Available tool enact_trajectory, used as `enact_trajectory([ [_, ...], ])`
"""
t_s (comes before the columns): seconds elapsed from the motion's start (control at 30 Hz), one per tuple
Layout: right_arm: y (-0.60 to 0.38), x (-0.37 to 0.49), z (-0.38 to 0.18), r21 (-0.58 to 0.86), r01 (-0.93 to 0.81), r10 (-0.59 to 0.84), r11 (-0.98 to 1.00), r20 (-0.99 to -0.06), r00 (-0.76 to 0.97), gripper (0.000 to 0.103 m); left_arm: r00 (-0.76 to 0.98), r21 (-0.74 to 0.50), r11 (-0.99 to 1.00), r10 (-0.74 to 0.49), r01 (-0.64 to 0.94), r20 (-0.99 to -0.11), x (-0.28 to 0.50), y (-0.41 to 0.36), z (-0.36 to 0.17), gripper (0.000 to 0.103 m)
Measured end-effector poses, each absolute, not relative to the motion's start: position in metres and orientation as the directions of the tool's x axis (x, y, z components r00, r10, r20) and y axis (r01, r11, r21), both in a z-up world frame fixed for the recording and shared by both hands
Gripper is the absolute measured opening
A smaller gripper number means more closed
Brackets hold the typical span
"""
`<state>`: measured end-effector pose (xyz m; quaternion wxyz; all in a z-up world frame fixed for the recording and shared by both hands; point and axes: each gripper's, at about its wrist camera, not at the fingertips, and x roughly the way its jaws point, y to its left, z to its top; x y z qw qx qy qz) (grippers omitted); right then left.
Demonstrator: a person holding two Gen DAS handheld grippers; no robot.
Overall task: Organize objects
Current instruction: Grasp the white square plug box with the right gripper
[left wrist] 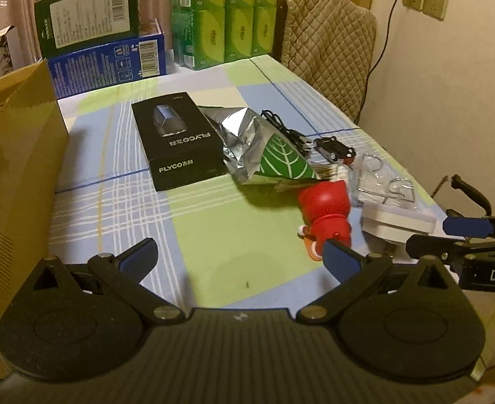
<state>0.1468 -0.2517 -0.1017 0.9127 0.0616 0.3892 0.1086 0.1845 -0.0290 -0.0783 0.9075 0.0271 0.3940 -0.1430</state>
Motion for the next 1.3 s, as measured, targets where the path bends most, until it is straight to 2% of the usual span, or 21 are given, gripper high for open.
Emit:
enact_trajectory([
  [0.43,-0.246,0.171,-0.126,0.258,-0.156,0.295,0.953,-0.685,0.667,0.075,0.625,-0.159,0.956,-0.282,0.246,-0.728,0.196,-0.016,-0.099,0.102],
  [1.03,-0.263,0.182,-0.129,0.396,-0.157,0.395,0.905,-0.643,0.657,0.075,0.619,-0.191,0.949,-0.308,0.25,-0.722,0.196,-0.016,-0.1,0.102],
  [1.13,-0.266,0.181,-0.129,0.421,-0.152,0.409,0.894,-0.633,0.657,0.072,0.619,-0.194,0.948,-0.312,0.252,-0.721,0.196,-0.015,-0.1,0.102],
  [1.3,-0.261,0.174,-0.123,0.357,-0.164,0.372,0.919,-0.653,0.66,0.071,0.617,-0.195,0.947,-0.315,0.256,-0.721,0.197,-0.017,-0.101,0.102],
])
